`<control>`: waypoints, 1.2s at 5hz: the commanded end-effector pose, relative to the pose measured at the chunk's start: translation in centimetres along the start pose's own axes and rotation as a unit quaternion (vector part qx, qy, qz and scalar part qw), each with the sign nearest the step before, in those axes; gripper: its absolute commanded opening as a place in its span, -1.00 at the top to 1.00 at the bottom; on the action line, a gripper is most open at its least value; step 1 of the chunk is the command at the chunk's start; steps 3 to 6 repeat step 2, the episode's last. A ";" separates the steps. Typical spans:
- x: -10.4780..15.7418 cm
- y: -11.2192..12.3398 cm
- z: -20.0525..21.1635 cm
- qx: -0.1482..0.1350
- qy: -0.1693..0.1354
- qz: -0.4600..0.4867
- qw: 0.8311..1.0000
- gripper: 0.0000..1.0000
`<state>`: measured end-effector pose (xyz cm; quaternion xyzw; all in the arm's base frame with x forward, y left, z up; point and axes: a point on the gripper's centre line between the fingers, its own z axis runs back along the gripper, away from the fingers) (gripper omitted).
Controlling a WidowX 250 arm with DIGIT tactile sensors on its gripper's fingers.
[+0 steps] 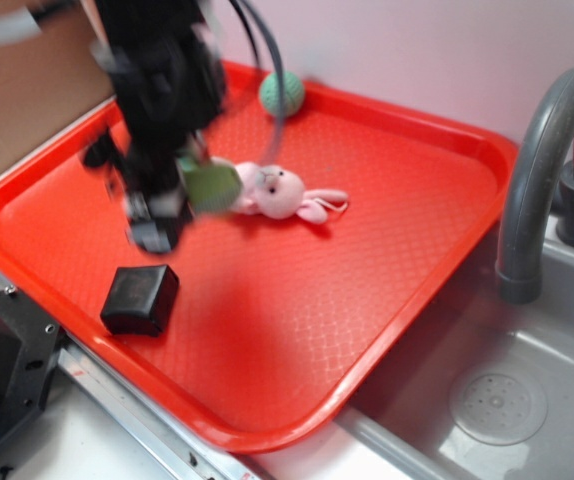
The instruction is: Grab the green animal.
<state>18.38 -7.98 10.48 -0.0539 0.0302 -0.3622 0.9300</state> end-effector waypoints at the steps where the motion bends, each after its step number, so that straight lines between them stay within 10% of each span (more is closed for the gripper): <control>1: -5.4 -0.8 7.6 0.005 -0.111 0.239 0.965 1.00; 2: -4.4 -0.6 6.8 0.017 -0.050 0.360 0.932 1.00; 6: -4.4 -0.6 6.8 0.017 -0.050 0.360 0.932 1.00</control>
